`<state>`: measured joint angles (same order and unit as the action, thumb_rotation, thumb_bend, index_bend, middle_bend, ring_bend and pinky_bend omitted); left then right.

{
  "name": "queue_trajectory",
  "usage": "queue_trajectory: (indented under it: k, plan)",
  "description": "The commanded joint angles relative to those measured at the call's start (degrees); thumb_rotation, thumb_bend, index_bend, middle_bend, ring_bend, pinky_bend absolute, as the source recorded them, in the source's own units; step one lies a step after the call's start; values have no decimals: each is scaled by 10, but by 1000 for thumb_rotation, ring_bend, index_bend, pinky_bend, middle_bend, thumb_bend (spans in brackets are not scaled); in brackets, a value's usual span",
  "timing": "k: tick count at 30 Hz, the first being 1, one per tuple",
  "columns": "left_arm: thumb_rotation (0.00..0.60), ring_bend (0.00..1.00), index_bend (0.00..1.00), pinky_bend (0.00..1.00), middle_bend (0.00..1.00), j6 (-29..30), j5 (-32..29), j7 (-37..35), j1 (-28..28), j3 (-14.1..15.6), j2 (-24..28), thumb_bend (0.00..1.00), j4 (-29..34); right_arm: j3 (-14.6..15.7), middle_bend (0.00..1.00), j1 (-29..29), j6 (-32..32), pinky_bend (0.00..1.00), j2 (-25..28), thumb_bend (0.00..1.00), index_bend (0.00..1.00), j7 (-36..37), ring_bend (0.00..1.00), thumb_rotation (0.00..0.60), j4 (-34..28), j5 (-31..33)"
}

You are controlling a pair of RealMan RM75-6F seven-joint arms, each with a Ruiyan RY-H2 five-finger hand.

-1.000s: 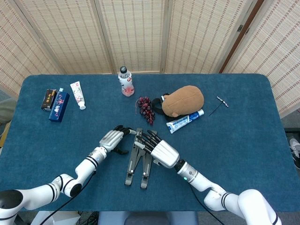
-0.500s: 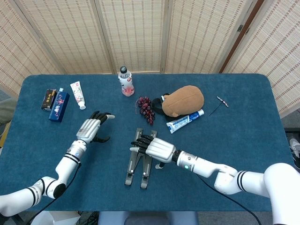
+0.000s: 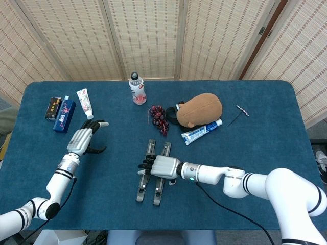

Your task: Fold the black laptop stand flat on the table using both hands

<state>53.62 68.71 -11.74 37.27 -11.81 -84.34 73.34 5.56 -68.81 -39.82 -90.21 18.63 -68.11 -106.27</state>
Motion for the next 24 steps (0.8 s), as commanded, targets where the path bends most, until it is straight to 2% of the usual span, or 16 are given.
queue_trajectory:
  k: [1,6,12,24]
  plan:
    - [600,149,192,0,154,-1,1,-6,-2,-1,1,222,-3,10,0,-10,-3,0,-17,0,0,10,0,600,22,-6]
    - [600,149,192,0,153,-6,3,-17,-4,0,1,221,-9,18,0,-19,-6,0,-34,2,0,27,0,600,47,-6]
    - [600,147,192,0,151,-8,6,-27,-5,-1,-2,222,-19,25,6,-30,-9,0,-51,55,0,47,0,600,75,-3]
    - [600,145,192,0,149,-10,12,-40,-6,0,-9,221,-34,36,171,-43,-17,0,-73,153,1,75,0,600,108,4]
